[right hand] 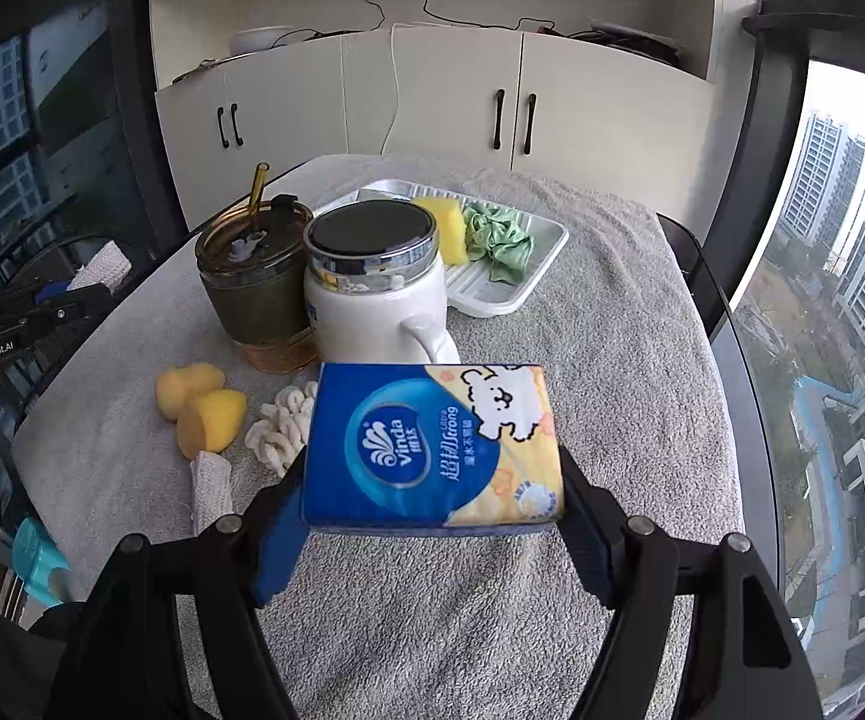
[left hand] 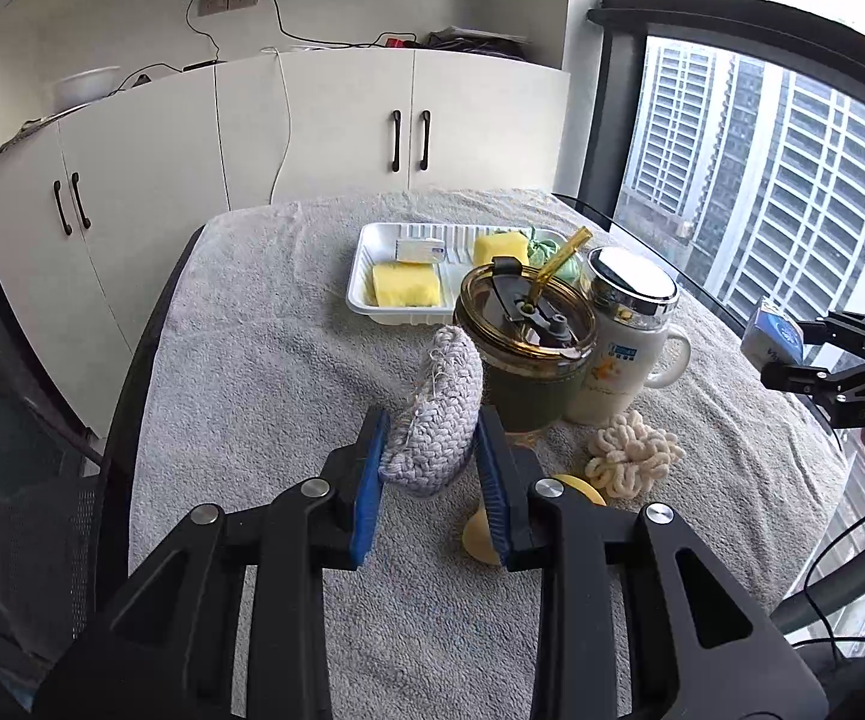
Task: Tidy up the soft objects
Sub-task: 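Lift and carry the knit pad and tissue pack in both tools to the white tray, then lower and release the knit pad with the left tool while the right tool releases the tissue pack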
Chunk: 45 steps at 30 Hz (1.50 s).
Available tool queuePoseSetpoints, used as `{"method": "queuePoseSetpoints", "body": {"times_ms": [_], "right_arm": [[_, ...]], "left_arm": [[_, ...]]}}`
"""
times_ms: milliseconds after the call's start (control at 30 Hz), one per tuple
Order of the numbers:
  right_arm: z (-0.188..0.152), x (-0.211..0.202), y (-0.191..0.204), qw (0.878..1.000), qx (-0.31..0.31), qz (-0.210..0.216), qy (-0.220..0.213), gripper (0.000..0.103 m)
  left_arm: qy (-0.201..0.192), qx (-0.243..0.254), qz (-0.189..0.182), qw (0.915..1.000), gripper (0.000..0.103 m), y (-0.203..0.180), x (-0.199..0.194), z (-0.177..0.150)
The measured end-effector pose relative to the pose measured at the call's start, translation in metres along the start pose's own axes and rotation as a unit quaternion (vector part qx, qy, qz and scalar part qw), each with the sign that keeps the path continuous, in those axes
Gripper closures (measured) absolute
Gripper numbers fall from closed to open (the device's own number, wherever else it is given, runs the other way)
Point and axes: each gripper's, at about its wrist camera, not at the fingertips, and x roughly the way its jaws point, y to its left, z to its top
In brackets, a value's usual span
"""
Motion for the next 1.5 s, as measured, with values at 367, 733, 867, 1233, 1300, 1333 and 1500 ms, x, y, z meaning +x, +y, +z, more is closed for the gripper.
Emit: {"method": "queuePoseSetpoints", "body": {"times_ms": [367, 733, 867, 1233, 1300, 1333, 1500], "right_arm": [[0.094, 0.031, -0.064, 0.999, -0.027, -0.017, -0.017, 0.028], [0.161, 0.139, -0.081, 0.998, -0.048, 0.033, 0.036, 0.028], [0.172, 0.177, -0.083, 0.996, -0.041, 0.049, 0.055, 0.028], [0.183, 0.228, -0.077, 0.995, -0.028, 0.069, 0.071, 0.028], [0.183, 0.230, -0.075, 0.994, -0.031, 0.071, 0.073, 0.028], [0.183, 0.231, -0.073, 0.994, -0.035, 0.074, 0.073, 0.028], [0.187, 0.235, -0.064, 0.993, -0.052, 0.081, 0.073, 0.028]], "left_arm": [[0.003, 0.064, -0.014, 0.9979, 0.076, 0.023, 0.073, 0.099], [0.083, 0.131, -0.121, 0.9805, 0.076, 0.003, 0.198, 0.159], [0.103, 0.149, -0.144, 0.9729, 0.076, -0.005, 0.225, 0.155], [0.121, 0.177, -0.175, 0.9610, 0.076, -0.018, 0.255, 0.139], [0.127, 0.185, -0.182, 0.9574, 0.076, -0.020, 0.258, 0.135], [0.128, 0.189, -0.183, 0.9562, 0.076, -0.021, 0.260, 0.134], [0.143, 0.201, -0.171, 0.9539, 0.076, -0.027, 0.271, 0.129]]}}
